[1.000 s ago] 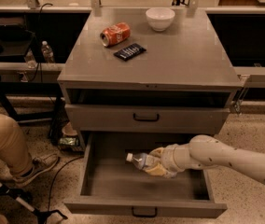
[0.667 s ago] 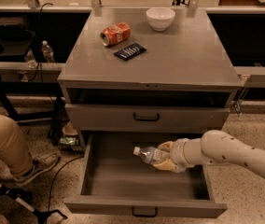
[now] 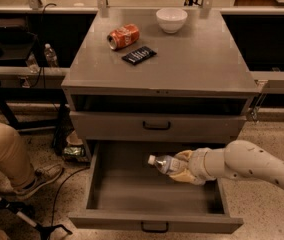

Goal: Pick blue plastic bottle from middle drawer and place on counter

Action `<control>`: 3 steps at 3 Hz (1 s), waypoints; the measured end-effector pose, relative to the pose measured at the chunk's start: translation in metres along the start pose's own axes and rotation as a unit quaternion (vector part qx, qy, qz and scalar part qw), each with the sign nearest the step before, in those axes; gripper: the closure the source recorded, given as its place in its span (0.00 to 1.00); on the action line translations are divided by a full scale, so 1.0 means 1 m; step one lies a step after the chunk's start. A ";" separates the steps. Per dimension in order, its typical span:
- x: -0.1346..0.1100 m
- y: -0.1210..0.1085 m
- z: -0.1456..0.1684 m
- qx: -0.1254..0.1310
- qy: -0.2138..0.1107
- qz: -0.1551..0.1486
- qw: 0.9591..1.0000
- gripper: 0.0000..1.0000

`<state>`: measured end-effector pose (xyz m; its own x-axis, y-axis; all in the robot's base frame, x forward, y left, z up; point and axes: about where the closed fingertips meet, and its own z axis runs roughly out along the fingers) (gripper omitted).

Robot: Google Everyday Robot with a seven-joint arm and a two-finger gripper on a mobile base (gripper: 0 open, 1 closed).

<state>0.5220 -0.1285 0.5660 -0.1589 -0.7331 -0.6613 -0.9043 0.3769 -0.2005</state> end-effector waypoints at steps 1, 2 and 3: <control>-0.015 -0.017 -0.059 0.055 0.005 -0.017 0.998 1.00; -0.026 -0.031 -0.100 0.095 0.004 -0.031 0.995 1.00; -0.026 -0.031 -0.100 0.095 0.004 -0.031 0.995 1.00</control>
Offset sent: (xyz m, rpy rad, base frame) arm -0.0077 -0.0722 0.1412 -0.0865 -0.2540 -0.1194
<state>0.5148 -0.1779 0.6619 -0.1098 -0.7628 -0.6372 -0.8216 0.4305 -0.3738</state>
